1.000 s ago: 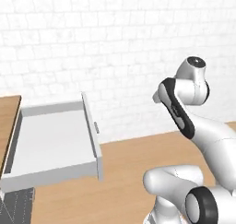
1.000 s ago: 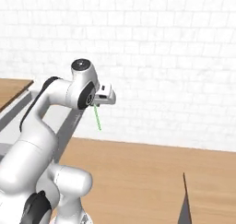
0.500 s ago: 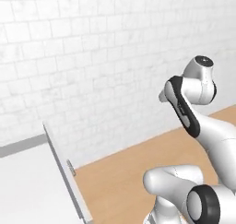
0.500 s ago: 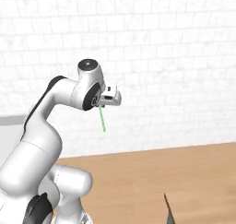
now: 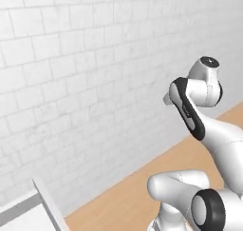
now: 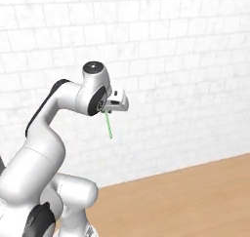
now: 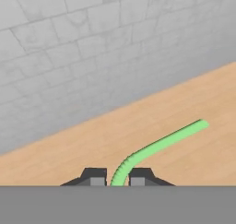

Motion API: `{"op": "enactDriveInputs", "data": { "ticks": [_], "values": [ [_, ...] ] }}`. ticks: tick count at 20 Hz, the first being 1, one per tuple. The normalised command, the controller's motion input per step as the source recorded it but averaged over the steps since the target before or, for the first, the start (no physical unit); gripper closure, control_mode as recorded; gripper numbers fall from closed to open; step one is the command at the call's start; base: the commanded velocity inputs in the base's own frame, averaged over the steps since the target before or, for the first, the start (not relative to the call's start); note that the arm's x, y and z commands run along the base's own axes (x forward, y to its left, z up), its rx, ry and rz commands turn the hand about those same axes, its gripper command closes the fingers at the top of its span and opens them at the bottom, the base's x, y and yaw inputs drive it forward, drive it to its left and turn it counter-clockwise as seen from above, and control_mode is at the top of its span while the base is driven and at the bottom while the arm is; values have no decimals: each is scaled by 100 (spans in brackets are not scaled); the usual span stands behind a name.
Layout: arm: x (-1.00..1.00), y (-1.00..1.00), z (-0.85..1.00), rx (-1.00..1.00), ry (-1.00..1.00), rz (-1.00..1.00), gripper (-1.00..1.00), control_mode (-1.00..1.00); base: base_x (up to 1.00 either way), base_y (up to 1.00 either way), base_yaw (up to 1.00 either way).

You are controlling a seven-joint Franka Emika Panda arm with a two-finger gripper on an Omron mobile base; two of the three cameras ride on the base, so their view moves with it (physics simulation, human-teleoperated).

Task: Take a straw from the drawer in front and place it inside the glass cup on the dining counter.

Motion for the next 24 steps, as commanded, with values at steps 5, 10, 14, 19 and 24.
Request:
{"op": "enactDriveInputs", "data": {
  "ticks": [5,10,14,19,24],
  "values": [
    [0,0,0,0,0,0,100,100,90,-21,-50],
    [0,0,0,0,0,0,100,100,60,-31,-63],
    [0,0,0,0,0,0,100,100,55,-43,-63],
    [0,0,0,0,0,0,100,100,76,-36,-56],
    [0,0,0,0,0,0,100,100,100,-3,-46]
  ]
}}
